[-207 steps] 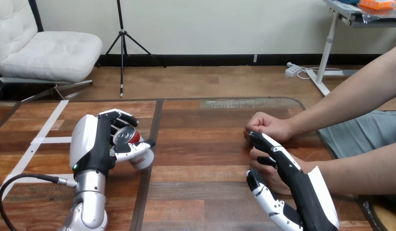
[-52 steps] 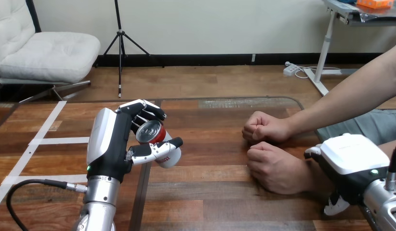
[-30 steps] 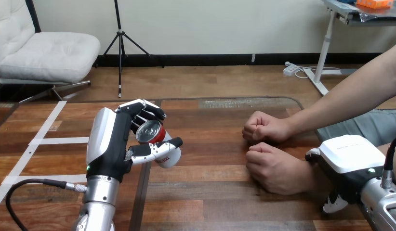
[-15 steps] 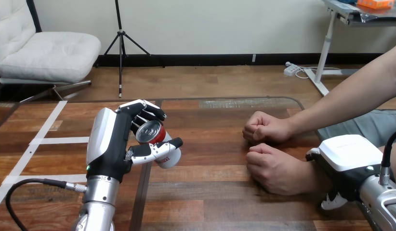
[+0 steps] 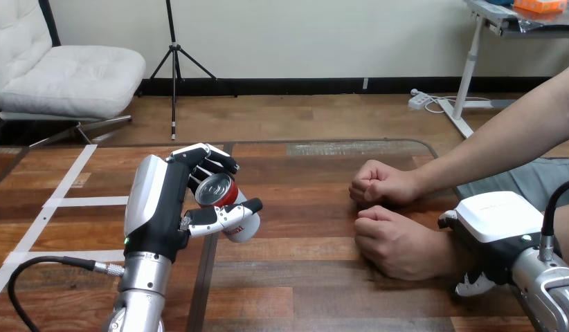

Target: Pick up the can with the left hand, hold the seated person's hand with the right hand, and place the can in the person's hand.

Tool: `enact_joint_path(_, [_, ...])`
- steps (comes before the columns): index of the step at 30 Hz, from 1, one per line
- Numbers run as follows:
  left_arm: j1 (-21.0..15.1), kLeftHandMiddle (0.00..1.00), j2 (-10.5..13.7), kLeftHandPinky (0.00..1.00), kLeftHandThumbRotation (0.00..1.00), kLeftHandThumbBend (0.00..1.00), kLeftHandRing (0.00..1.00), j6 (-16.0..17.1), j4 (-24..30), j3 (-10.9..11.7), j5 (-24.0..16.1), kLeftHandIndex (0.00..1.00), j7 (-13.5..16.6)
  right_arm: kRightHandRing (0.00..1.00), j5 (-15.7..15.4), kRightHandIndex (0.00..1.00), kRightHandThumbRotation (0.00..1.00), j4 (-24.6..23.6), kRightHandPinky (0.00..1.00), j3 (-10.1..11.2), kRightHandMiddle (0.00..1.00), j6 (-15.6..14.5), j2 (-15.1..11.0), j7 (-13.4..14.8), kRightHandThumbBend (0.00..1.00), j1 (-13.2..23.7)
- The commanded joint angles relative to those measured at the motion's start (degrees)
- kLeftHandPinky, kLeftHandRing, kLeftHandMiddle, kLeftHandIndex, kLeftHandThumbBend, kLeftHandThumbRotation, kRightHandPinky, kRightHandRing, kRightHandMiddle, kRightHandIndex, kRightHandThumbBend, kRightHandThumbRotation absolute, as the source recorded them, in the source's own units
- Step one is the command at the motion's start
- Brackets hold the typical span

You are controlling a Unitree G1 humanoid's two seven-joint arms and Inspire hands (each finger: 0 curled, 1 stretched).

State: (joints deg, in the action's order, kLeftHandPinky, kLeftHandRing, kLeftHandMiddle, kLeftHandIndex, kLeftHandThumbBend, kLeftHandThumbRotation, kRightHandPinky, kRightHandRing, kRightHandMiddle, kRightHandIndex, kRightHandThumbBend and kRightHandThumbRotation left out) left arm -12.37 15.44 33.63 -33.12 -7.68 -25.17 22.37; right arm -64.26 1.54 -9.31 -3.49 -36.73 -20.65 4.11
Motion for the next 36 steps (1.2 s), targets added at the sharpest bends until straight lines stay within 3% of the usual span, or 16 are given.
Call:
enact_joint_path(1, [-2.6, 0.47, 0.9, 0.32, 0.00, 0.68, 0.39, 1.0, 3.3, 1.6, 0.4, 0.49, 0.4, 0.93, -0.5, 0.85, 0.26, 3.0, 1.00, -0.7, 0.89, -1.4, -1.6, 1.4, 0.64, 4.5])
enact_joint_path(15, [-2.6, 0.46, 0.9, 0.31, 0.00, 0.68, 0.39, 0.8, 3.5, 1.8, 0.4, 0.49, 0.4, 0.85, 0.9, 0.79, 0.23, 5.3, 0.97, -1.5, 0.83, -1.6, -1.4, 3.2, 0.53, 6.0])
enact_joint_path(17, [-2.5, 0.46, 0.9, 0.31, 0.00, 0.68, 0.39, 0.7, 3.7, 1.8, 0.3, 0.49, 0.5, 0.83, 1.1, 0.78, 0.22, 5.5, 0.88, -1.5, 0.81, -1.2, -1.4, 4.2, 0.50, 6.0])
enact_joint_path(19, [-2.5, 0.46, 0.9, 0.31, 0.00, 0.68, 0.38, 0.6, 3.8, 1.8, 0.3, 0.49, 0.5, 0.75, 1.4, 0.75, 0.20, 5.7, 0.68, -1.5, 0.77, -0.7, -1.4, 5.2, 0.45, 6.0])
enact_joint_path(20, [-2.5, 0.46, 1.0, 0.31, 0.00, 0.68, 0.38, 0.7, 3.8, 1.8, 0.3, 0.49, 0.5, 0.71, 1.8, 0.72, 0.18, 5.8, 0.50, -1.4, 0.73, -0.3, -1.4, 6.1, 0.42, 6.0])
enact_joint_path(23, [-2.6, 0.46, 1.0, 0.31, 0.00, 0.68, 0.38, 0.8, 3.7, 1.8, 0.2, 0.49, 0.6, 0.57, 2.6, 0.67, 0.16, 6.1, 0.32, -1.3, 0.64, 0.1, -1.3, 7.4, 0.40, 5.9])
enact_joint_path(28, [-2.6, 0.46, 1.1, 0.31, 0.00, 0.68, 0.38, 0.9, 3.5, 1.8, 0.1, 0.49, 0.7, 0.33, 3.4, 0.53, 0.13, 6.2, 0.14, -1.2, 0.44, -0.3, -1.0, 7.8, 0.39, 6.0])
enact_joint_path(36, [-2.6, 0.46, 1.0, 0.31, 0.00, 0.68, 0.39, 0.6, 3.5, 1.8, 0.2, 0.49, 0.4, 0.19, 3.8, 0.39, 0.04, 5.7, 0.06, -1.4, 0.30, -0.9, -1.1, 8.0, 0.35, 6.0])
